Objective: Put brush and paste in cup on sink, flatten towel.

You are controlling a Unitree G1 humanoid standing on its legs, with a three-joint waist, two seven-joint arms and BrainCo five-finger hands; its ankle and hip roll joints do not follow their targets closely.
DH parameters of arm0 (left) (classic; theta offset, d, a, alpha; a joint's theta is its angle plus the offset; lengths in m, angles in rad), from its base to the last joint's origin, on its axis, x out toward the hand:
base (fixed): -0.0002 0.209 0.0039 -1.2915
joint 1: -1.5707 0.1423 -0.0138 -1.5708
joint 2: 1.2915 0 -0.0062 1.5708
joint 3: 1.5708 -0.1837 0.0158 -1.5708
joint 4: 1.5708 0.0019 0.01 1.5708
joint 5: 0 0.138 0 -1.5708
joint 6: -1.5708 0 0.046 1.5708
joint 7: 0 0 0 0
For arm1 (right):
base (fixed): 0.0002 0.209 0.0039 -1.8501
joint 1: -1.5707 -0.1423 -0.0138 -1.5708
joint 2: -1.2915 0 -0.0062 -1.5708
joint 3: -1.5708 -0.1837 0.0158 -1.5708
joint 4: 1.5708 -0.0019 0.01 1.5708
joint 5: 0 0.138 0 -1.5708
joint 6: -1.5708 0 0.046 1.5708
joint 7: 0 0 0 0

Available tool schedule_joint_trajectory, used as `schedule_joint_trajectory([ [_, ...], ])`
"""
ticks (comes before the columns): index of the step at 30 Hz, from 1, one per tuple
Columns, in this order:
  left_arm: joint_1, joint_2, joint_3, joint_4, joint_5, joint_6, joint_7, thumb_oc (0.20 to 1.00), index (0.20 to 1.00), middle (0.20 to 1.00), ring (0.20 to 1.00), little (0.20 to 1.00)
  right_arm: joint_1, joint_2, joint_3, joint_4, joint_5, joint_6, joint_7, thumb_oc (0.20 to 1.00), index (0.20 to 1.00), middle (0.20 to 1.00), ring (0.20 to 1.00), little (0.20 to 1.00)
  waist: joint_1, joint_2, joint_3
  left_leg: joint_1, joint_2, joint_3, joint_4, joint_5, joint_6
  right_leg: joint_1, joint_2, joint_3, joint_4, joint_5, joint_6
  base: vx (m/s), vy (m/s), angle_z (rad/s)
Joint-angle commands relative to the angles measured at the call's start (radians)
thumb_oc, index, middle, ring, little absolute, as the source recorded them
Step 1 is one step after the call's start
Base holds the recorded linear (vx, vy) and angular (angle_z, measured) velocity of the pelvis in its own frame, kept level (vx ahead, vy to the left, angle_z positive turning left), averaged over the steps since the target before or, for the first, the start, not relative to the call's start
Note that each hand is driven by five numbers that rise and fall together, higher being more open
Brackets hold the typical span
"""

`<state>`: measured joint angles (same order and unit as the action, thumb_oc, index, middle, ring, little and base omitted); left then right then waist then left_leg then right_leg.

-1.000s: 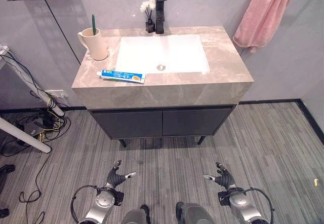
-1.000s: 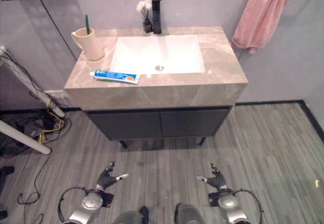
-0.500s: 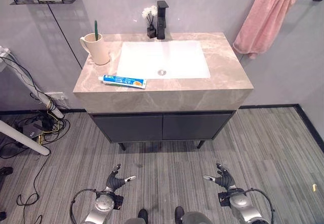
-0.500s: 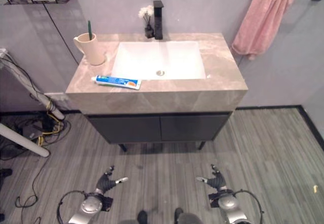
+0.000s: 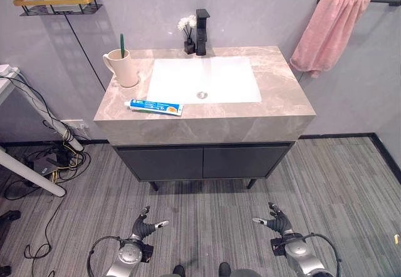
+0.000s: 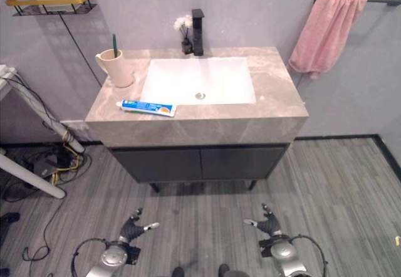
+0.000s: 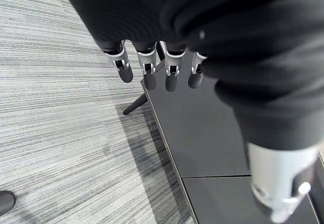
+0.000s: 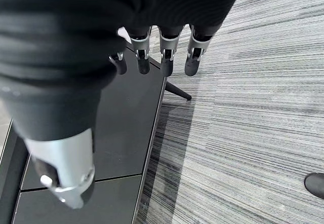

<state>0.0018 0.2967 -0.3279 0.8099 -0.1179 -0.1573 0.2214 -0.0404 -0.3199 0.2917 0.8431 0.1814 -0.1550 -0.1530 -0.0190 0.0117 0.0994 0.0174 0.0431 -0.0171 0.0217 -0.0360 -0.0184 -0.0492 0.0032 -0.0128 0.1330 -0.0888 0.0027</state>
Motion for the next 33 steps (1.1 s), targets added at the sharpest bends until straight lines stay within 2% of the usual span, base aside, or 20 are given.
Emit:
schedule_joint_trajectory([
  [1, -0.047, -0.004, 0.015, 0.013, -0.003, -0.018, 0.013, 1.0, 1.0, 1.0, 1.0, 1.0, -0.016, -0.017, -0.001, -0.032, -0.004, -0.032, -0.03, 1.0, 1.0, 1.0, 1.0, 1.0, -0.01, -0.044, 0.012, -0.007, -0.043, 0.017, 0.024, 0.017, -0.002, 0.031, -0.018, -0.01, -0.025, 0.06, 0.053, -0.01, -0.045, -0.01],
  [8, -0.068, 0.003, 0.015, 0.018, -0.008, -0.015, 0.019, 1.0, 1.0, 1.0, 1.0, 1.0, -0.013, -0.041, 0.007, -0.062, -0.038, -0.029, -0.035, 1.0, 1.0, 1.0, 1.0, 1.0, -0.017, -0.04, 0.036, -0.047, -0.031, 0.01, 0.1, 0.008, -0.02, 0.007, 0.0, -0.008, 0.004, 0.046, 0.035, -0.01, -0.08, 0.0],
  [14, -0.071, 0.001, 0.018, 0.024, -0.009, -0.014, 0.023, 1.0, 1.0, 1.0, 1.0, 1.0, -0.009, -0.057, 0.012, -0.086, -0.071, -0.026, -0.046, 1.0, 1.0, 1.0, 1.0, 1.0, -0.02, -0.036, 0.046, -0.078, -0.022, 0.002, 0.148, 0.038, -0.037, 0.006, 0.011, -0.007, 0.006, 0.044, 0.023, 0.01, -0.074, 0.01],
  [15, -0.078, 0.002, 0.014, 0.023, -0.007, -0.015, 0.025, 1.0, 1.0, 1.0, 1.0, 1.0, -0.01, -0.063, 0.011, -0.086, -0.074, -0.028, -0.047, 1.0, 1.0, 1.0, 1.0, 1.0, -0.02, -0.037, 0.055, -0.1, -0.024, -0.003, 0.188, 0.052, -0.042, 0.006, 0.01, -0.008, 0.009, 0.045, 0.019, -0.02, -0.102, 0.1],
  [16, -0.087, 0.004, -0.002, 0.014, 0.015, -0.018, 0.022, 1.0, 1.0, 1.0, 1.0, 1.0, -0.011, -0.084, 0.016, -0.088, -0.086, -0.027, -0.032, 1.0, 1.0, 1.0, 1.0, 1.0, -0.026, -0.036, 0.076, -0.155, -0.033, -0.002, 0.279, 0.069, -0.053, 0.002, 0.004, -0.014, 0.02, 0.04, 0.012, -0.01, -0.11, 0.14],
  [17, -0.09, 0.004, -0.006, 0.014, 0.018, -0.017, 0.02, 1.0, 1.0, 1.0, 1.0, 1.0, -0.009, -0.092, 0.015, -0.09, -0.094, -0.026, -0.034, 1.0, 1.0, 1.0, 1.0, 1.0, -0.029, -0.034, 0.08, -0.169, -0.032, 0.006, 0.292, 0.078, -0.056, 0.003, 0.003, -0.017, 0.023, 0.036, 0.009, 0.01, -0.073, 0.38],
  [19, -0.106, -0.004, -0.016, 0.033, 0.024, -0.018, 0.018, 1.0, 1.0, 1.0, 1.0, 1.0, -0.009, -0.108, 0.01, -0.071, -0.113, -0.019, -0.041, 1.0, 1.0, 1.0, 1.0, 1.0, -0.038, -0.026, 0.091, -0.209, -0.017, 0.047, 0.248, 0.091, -0.054, 0.009, -0.007, -0.036, 0.024, 0.026, 0.012, 0.08, -0.003, 0.48],
  [20, -0.111, -0.005, -0.019, 0.042, 0.028, -0.018, 0.02, 1.0, 1.0, 1.0, 1.0, 1.0, -0.017, -0.117, 0.004, -0.052, -0.11, -0.016, -0.051, 1.0, 1.0, 1.0, 1.0, 1.0, -0.034, -0.019, 0.093, -0.244, -0.014, 0.06, 0.187, 0.095, -0.044, 0.016, -0.009, -0.04, 0.019, 0.02, 0.018, 0.16, 0.039, 0.32],
  [22, -0.113, -0.004, -0.025, 0.052, 0.036, -0.018, 0.032, 1.0, 1.0, 1.0, 1.0, 1.0, -0.028, -0.115, 0.005, -0.018, -0.107, -0.016, -0.068, 1.0, 1.0, 1.0, 1.0, 1.0, -0.024, -0.003, 0.09, -0.291, 0.008, 0.049, 0.094, 0.176, -0.047, 0.028, 0.004, -0.028, 0.013, 0.01, 0.024, 0.17, 0.053, 0.25],
  [23, -0.113, -0.005, -0.025, 0.052, 0.036, -0.018, 0.032, 1.0, 1.0, 1.0, 1.0, 1.0, -0.028, -0.115, 0.005, -0.017, -0.107, -0.017, -0.068, 1.0, 1.0, 1.0, 1.0, 1.0, -0.023, -0.004, 0.09, -0.289, 0.007, 0.05, 0.089, 0.178, -0.047, 0.028, 0.003, -0.028, 0.014, 0.009, 0.024, 0.17, 0.052, 0.1],
  [27, -0.11, 0.007, -0.034, 0.076, 0.086, -0.007, 0.039, 1.0, 1.0, 1.0, 1.0, 1.0, -0.049, -0.1, 0.026, 0.032, -0.124, -0.008, -0.076, 1.0, 1.0, 1.0, 1.0, 1.0, 0.001, 0.009, 0.081, -0.318, 0.046, 0.077, -0.062, 0.26, -0.065, 0.104, 0.014, 0.017, -0.008, -0.032, 0.039, 0.32, 0.102, -0.08],
  [28, -0.107, 0.011, -0.033, 0.074, 0.097, -0.007, 0.039, 1.0, 1.0, 1.0, 1.0, 1.0, -0.058, -0.095, 0.026, 0.049, -0.12, -0.007, -0.075, 1.0, 1.0, 1.0, 1.0, 1.0, 0.009, 0.013, 0.074, -0.32, 0.048, 0.086, -0.063, 0.273, -0.067, 0.128, 0.011, 0.03, -0.014, -0.042, 0.043, 0.41, 0.201, -0.32],
  [32, -0.085, 0.026, -0.026, 0.073, 0.117, -0.008, 0.044, 1.0, 1.0, 1.0, 1.0, 1.0, -0.06, -0.085, 0.036, 0.052, -0.134, -0.002, -0.068, 1.0, 1.0, 1.0, 1.0, 1.0, 0.03, 0.003, 0.041, -0.31, 0.021, 0.053, -0.03, 0.256, -0.039, 0.16, -0.027, 0.067, -0.008, -0.067, 0.063, 0.31, 0.213, -0.51],
  [33, -0.082, 0.035, -0.021, 0.079, 0.117, -0.01, 0.046, 1.0, 1.0, 1.0, 1.0, 1.0, -0.057, -0.07, 0.029, 0.063, -0.124, -0.003, -0.068, 1.0, 1.0, 1.0, 1.0, 1.0, 0.034, -0.008, 0.029, -0.315, -0.001, 0.062, 0.005, 0.235, -0.021, 0.161, -0.056, 0.075, 0.018, -0.063, 0.082, 0.32, 0.243, -0.71],
])
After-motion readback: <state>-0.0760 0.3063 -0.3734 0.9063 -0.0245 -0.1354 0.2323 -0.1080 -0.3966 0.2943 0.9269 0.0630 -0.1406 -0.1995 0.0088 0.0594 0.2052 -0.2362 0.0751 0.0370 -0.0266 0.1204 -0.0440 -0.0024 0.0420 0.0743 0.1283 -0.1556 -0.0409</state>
